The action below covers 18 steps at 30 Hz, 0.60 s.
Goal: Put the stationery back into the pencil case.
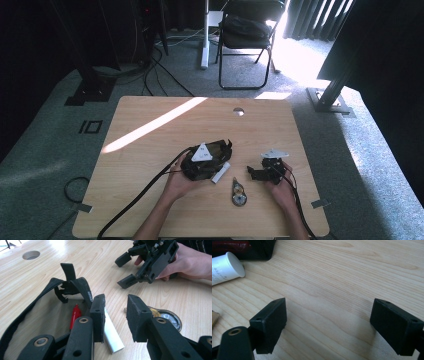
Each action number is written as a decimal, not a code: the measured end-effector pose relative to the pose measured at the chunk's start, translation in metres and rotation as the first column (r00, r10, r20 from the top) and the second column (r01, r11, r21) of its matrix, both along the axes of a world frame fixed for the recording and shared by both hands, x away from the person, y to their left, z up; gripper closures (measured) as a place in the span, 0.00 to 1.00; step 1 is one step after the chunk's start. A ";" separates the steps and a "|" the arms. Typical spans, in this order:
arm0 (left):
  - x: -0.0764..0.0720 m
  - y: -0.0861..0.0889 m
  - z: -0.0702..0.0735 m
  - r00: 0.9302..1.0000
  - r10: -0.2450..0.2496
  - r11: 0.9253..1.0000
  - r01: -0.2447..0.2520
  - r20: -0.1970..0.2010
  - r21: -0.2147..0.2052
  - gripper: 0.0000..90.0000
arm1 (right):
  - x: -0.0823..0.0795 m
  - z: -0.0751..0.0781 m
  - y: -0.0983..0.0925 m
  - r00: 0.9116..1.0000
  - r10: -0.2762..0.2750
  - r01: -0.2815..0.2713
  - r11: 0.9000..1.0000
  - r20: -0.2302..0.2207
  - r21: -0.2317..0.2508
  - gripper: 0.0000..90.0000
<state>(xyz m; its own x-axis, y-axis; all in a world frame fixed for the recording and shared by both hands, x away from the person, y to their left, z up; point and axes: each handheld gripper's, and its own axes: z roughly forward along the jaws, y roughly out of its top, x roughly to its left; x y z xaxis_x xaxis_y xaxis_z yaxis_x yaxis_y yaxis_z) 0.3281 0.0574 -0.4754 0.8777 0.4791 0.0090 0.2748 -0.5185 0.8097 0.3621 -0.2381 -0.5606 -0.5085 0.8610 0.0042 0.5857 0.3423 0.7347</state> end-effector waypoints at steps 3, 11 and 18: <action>-0.002 -0.003 -0.002 1.000 0.002 1.000 -0.002 0.000 0.001 0.76 | 0.000 0.000 0.000 1.000 0.000 0.000 1.000 0.000 0.000 0.15; -0.005 -0.009 -0.009 1.000 0.010 1.000 -0.010 0.001 0.023 0.76 | 0.000 0.000 0.000 1.000 0.000 0.000 1.000 0.000 0.000 0.15; -0.008 -0.016 -0.017 1.000 0.016 0.999 -0.016 0.003 0.045 0.77 | 0.000 0.000 0.000 1.000 0.000 0.000 1.000 0.000 0.000 0.15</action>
